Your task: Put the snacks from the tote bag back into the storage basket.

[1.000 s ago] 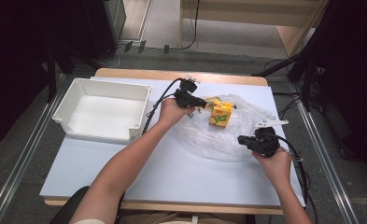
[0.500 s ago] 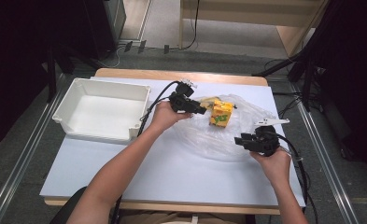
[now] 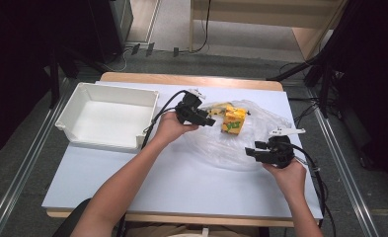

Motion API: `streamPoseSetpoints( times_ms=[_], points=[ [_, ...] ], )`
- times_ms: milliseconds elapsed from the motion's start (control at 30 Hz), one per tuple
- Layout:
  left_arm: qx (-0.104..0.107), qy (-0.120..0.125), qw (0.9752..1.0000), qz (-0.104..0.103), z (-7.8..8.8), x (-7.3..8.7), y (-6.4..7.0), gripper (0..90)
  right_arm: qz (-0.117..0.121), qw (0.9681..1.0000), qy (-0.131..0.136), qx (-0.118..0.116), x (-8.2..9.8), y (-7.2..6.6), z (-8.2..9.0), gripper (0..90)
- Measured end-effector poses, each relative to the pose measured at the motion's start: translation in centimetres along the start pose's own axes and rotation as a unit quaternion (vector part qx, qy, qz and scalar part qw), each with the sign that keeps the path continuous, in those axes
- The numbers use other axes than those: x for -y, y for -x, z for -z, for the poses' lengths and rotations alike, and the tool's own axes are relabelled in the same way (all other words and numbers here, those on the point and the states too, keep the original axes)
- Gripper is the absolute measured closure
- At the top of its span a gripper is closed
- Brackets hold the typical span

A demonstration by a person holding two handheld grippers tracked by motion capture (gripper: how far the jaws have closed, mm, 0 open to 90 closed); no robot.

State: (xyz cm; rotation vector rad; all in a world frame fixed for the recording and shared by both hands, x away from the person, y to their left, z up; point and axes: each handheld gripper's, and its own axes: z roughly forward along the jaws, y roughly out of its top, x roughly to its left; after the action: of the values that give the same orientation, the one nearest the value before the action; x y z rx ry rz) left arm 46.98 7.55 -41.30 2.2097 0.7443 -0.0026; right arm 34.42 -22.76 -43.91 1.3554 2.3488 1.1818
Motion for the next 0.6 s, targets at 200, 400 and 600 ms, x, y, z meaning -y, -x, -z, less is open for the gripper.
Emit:
streamPoseSetpoints(
  times_ms=[200, 400, 600],
  points=[
    [0.012, 0.002, 0.9999, -0.002, -0.1, 0.0, 0.5, 45.9, -0.007, 1.0000, 0.006, 0.004, 0.2, 0.2, 0.3, 47.0],
    [0.014, 0.006, 0.9998, -0.014, 0.0, -0.3, 1.0, 44.4, -0.016, 0.9998, 0.015, -0.002, 0.2, 0.2, 0.3, 46.3],
    [0.021, 0.004, 0.9997, -0.006, -0.1, -0.4, 1.1, 43.8, -0.019, 0.9997, 0.016, -0.003, 0.2, 0.2, 0.2, 45.8]
  ],
)
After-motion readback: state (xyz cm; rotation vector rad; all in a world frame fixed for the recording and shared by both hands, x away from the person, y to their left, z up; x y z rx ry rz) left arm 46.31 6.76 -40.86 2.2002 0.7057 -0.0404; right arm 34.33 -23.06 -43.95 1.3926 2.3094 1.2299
